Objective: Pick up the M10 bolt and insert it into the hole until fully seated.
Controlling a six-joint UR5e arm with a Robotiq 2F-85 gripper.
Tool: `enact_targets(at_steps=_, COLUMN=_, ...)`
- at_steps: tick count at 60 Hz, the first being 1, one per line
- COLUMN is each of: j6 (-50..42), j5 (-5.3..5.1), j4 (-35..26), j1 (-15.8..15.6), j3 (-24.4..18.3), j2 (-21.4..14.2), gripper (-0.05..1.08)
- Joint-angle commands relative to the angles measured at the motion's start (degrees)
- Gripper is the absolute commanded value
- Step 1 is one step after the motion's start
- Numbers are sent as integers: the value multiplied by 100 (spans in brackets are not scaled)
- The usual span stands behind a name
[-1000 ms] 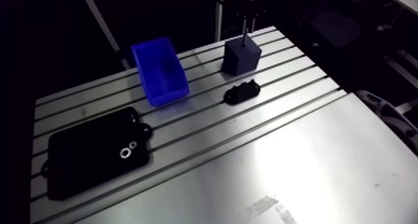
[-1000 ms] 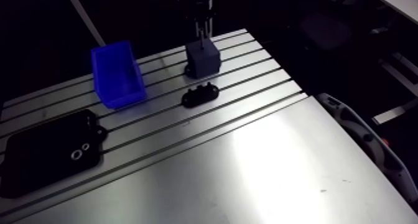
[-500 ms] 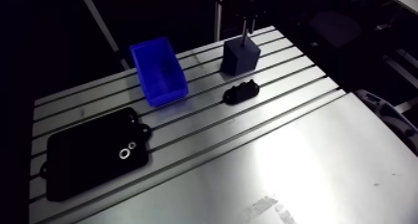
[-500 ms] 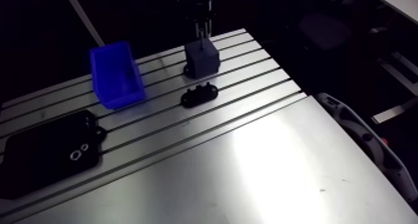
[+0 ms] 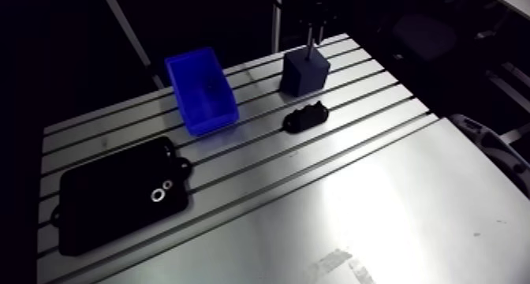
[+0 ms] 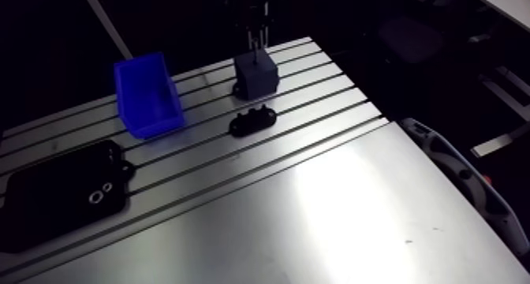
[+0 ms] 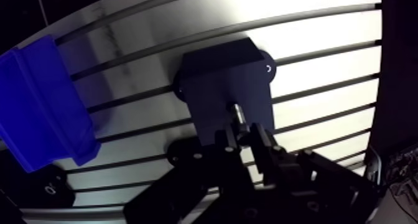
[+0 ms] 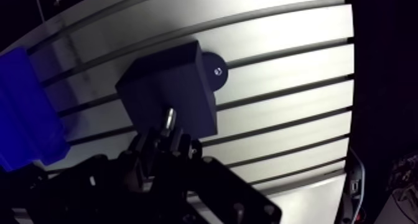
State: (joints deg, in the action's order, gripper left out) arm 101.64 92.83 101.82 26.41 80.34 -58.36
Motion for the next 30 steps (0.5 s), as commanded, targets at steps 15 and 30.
enact_targets(at_steps=15, j6=-16, j5=-15, j4=0, j1=-11, j3=20, j2=-4, gripper=108)
enact_targets(at_steps=30, j6=-26, j5=-15, j4=0, j1=-12, j3=3, j2=-4, gripper=108)
